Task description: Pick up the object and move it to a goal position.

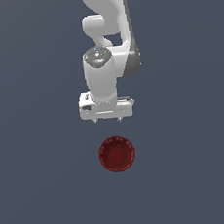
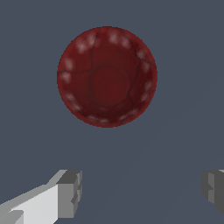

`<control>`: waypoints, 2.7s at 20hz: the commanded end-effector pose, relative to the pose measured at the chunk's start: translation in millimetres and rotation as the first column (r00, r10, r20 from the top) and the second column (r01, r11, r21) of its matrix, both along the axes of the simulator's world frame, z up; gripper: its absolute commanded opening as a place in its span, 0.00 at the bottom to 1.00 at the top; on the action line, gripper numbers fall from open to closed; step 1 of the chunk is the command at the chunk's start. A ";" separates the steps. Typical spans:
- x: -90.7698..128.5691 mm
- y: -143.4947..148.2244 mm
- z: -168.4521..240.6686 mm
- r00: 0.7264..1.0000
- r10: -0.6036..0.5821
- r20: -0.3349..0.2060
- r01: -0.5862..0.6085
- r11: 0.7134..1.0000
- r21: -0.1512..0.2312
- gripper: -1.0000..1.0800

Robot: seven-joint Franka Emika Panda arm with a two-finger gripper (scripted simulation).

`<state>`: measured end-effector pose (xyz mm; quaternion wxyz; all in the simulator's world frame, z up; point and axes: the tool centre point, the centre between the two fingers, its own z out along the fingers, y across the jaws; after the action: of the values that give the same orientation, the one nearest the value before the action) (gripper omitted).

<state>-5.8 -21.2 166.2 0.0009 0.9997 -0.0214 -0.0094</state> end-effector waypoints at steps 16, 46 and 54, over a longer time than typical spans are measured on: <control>0.9 13.8 -2.8 0.997 0.080 -0.004 -0.080 0.996 -0.028 0.62; 25.6 40.8 -69.9 0.660 0.728 -0.188 -0.728 0.556 -0.402 0.62; 29.2 58.1 -87.8 0.474 0.834 -0.283 -0.838 0.329 -0.435 0.62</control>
<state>22.9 34.0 81.2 0.2681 0.8377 0.4758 -0.0052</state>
